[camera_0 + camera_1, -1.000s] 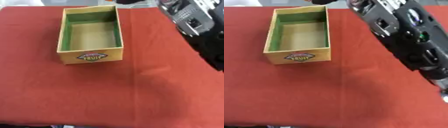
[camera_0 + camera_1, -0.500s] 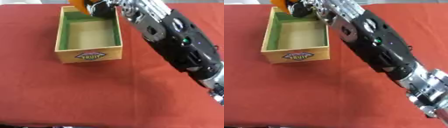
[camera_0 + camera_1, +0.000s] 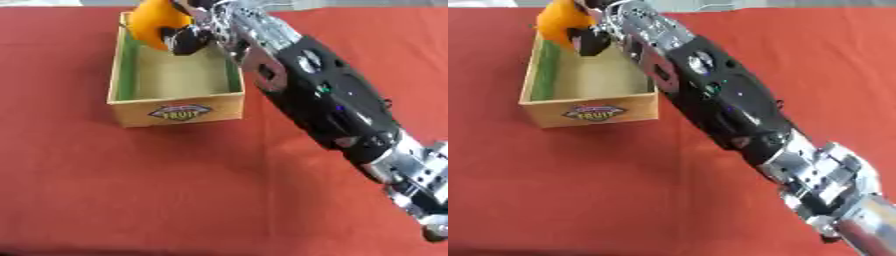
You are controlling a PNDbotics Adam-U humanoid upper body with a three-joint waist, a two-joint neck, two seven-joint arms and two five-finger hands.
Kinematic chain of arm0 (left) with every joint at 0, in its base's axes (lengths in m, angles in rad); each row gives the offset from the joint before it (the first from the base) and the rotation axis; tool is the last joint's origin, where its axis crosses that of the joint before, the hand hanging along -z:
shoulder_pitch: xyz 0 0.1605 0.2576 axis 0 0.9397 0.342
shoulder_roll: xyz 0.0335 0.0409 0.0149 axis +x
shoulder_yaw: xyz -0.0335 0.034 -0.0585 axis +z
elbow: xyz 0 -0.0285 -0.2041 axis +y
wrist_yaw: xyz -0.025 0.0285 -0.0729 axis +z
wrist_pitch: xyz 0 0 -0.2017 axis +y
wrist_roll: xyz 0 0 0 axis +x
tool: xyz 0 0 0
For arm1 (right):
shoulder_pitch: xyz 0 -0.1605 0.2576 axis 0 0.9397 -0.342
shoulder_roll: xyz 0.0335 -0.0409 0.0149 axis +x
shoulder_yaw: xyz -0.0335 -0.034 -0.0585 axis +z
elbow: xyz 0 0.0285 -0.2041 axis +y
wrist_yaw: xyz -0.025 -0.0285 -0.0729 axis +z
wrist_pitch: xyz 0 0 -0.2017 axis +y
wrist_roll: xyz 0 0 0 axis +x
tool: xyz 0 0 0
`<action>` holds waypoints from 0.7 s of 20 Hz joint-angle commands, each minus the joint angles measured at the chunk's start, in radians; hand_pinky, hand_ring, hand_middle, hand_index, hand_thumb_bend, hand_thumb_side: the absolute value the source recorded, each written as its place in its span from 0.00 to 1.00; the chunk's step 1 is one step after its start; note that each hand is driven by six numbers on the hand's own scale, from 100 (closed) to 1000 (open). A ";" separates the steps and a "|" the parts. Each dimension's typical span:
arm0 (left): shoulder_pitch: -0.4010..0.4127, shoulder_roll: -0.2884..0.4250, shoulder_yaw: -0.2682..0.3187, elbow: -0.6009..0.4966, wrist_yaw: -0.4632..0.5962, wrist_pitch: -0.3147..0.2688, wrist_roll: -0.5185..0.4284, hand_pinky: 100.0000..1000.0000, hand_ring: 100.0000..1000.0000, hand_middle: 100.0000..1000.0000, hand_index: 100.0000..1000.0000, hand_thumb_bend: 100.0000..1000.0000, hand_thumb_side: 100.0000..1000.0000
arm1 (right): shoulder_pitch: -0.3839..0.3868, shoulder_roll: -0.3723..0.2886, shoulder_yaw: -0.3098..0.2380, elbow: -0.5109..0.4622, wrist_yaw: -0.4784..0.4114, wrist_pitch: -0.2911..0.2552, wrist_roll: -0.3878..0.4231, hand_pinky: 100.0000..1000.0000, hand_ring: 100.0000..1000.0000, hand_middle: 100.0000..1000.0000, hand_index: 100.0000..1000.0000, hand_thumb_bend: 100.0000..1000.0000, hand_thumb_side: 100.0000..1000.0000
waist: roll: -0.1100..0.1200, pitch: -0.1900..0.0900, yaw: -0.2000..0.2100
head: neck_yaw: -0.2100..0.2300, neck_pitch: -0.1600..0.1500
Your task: Pick up objects on the table and place them in the box.
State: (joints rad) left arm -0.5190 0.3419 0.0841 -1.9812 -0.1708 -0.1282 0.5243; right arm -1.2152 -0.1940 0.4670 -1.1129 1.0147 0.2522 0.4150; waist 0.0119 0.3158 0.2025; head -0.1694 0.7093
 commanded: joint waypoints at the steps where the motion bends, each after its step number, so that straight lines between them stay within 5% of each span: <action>1: -0.013 0.013 0.000 -0.019 0.005 -0.001 -0.003 0.53 0.56 0.62 0.78 0.03 0.89 | -0.039 0.023 -0.044 0.064 0.053 -0.028 0.023 0.72 0.79 0.65 0.75 0.00 0.14 | 0.004 -0.017 0.002 | -0.003 -0.013; 5: -0.013 0.011 0.000 -0.019 0.006 -0.001 -0.003 0.53 0.56 0.62 0.78 0.03 0.89 | -0.048 0.058 -0.078 0.160 0.103 -0.081 0.042 0.76 0.85 0.76 0.93 0.00 0.02 | 0.007 -0.018 0.002 | -0.004 -0.016; 13: -0.011 0.009 -0.001 -0.019 0.008 -0.001 -0.005 0.53 0.56 0.62 0.78 0.03 0.89 | -0.069 0.093 -0.147 0.305 0.164 -0.185 0.027 0.79 0.89 0.82 1.00 0.00 0.30 | 0.011 -0.019 0.002 | -0.005 -0.018; 14: -0.010 0.009 -0.001 -0.019 0.009 0.000 -0.005 0.53 0.56 0.62 0.78 0.03 0.89 | -0.069 0.094 -0.155 0.313 0.174 -0.189 0.027 0.80 0.90 0.84 1.00 0.00 0.43 | 0.011 -0.020 0.002 | -0.005 -0.018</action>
State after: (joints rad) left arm -0.5189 0.3371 0.0838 -1.9812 -0.1679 -0.1278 0.5233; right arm -1.2518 -0.0996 0.3285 -0.8020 1.1708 0.0749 0.4441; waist 0.0171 0.3160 0.2030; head -0.1733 0.7010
